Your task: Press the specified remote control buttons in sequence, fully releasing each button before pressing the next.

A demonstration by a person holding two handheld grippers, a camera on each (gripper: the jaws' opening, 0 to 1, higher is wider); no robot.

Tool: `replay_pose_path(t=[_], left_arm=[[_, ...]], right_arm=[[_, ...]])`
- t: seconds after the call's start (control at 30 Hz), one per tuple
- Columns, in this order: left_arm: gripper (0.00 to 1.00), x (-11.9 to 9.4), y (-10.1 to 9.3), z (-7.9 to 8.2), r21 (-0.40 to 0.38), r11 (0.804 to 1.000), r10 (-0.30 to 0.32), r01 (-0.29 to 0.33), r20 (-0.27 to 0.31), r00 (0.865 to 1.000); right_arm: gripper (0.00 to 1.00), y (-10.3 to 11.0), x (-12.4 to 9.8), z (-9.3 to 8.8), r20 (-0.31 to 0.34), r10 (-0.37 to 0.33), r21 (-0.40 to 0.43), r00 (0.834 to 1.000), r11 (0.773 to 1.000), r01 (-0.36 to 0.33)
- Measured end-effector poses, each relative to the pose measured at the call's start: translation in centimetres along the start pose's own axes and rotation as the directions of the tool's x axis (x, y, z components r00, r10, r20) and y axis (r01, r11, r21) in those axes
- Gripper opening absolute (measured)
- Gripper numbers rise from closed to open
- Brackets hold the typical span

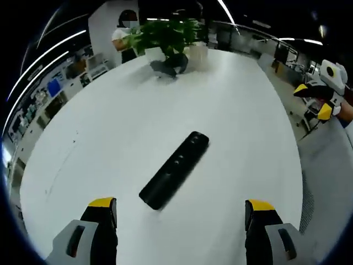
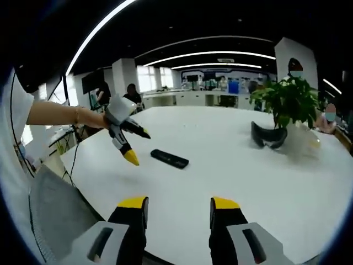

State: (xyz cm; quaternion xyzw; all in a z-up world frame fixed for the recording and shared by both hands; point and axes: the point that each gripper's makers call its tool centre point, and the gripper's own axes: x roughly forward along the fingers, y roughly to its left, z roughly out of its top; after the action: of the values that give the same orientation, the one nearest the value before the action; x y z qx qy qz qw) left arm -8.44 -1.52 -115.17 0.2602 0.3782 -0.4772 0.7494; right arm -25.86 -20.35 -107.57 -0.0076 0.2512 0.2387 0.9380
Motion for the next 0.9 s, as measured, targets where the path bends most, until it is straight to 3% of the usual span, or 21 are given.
replay_pose_path(t=[0.13, 0.2, 0.23, 0.3, 0.33, 0.37, 0.43, 0.53, 0.67, 0.9], left_arm=[[1.0, 1.1, 1.0, 1.1, 0.033, 0.999, -0.028, 0.028, -0.012, 1.0], [0.66, 1.4, 1.4, 1.3, 0.052, 0.997, -0.048, 0.05, -0.038, 0.998], [0.6, 1.6, 1.8, 1.5, 0.056, 0.998, -0.039, 0.041, -0.036, 0.999], [0.83, 2.5, 2.0, 1.5, 0.062, 0.997, -0.05, 0.053, -0.052, 0.997], [0.87, 2.9, 1.1, 0.9, 0.035, 0.993, -0.108, 0.111, -0.086, 0.99], [0.79, 3.1, 1.1, 0.6, 0.048, 0.99, -0.127, 0.132, -0.105, 0.986], [0.65, 3.4, 1.9, 0.0, 0.112, 0.988, -0.089, 0.107, -0.153, 0.984], [0.62, 4.0, 1.9, 0.1, 0.11, 0.987, -0.099, 0.117, -0.154, 0.983], [0.47, 4.3, 1.9, 0.4, 0.121, 0.983, -0.117, 0.136, -0.158, 0.98], [0.39, 4.9, 2.6, 0.8, 0.155, 0.976, -0.126, 0.155, -0.18, 0.975]], right_arm=[[0.42, -0.5, 0.0, -0.1, 0.003, -0.015, 0.022, 1.0, 1.0, 0.014], [0.42, -0.6, 0.1, -0.1, 0.004, -0.018, 0.029, 1.0, 0.999, 0.018], [0.42, -0.7, 0.1, -0.1, 0.002, -0.022, 0.032, 1.0, 0.999, 0.022], [0.42, -0.8, 0.2, -0.1, 0.0, -0.027, 0.033, 1.0, 0.999, 0.027], [0.42, -0.9, 0.3, -0.2, -0.002, -0.03, 0.036, 1.0, 0.999, 0.03], [0.42, -0.9, 0.3, -0.2, -0.004, -0.031, 0.038, 1.0, 0.999, 0.031], [0.42, -1.0, 0.4, -0.2, -0.005, -0.033, 0.04, 0.999, 0.999, 0.033], [0.42, -1.2, 0.5, -0.3, -0.008, -0.04, 0.047, 0.999, 0.998, 0.041], [0.41, -1.3, 0.7, -0.4, -0.015, -0.041, 0.052, 0.999, 0.998, 0.041], [0.39, -1.3, 0.9, -0.1, -0.012, -0.042, 0.051, 0.999, 0.998, 0.042]])
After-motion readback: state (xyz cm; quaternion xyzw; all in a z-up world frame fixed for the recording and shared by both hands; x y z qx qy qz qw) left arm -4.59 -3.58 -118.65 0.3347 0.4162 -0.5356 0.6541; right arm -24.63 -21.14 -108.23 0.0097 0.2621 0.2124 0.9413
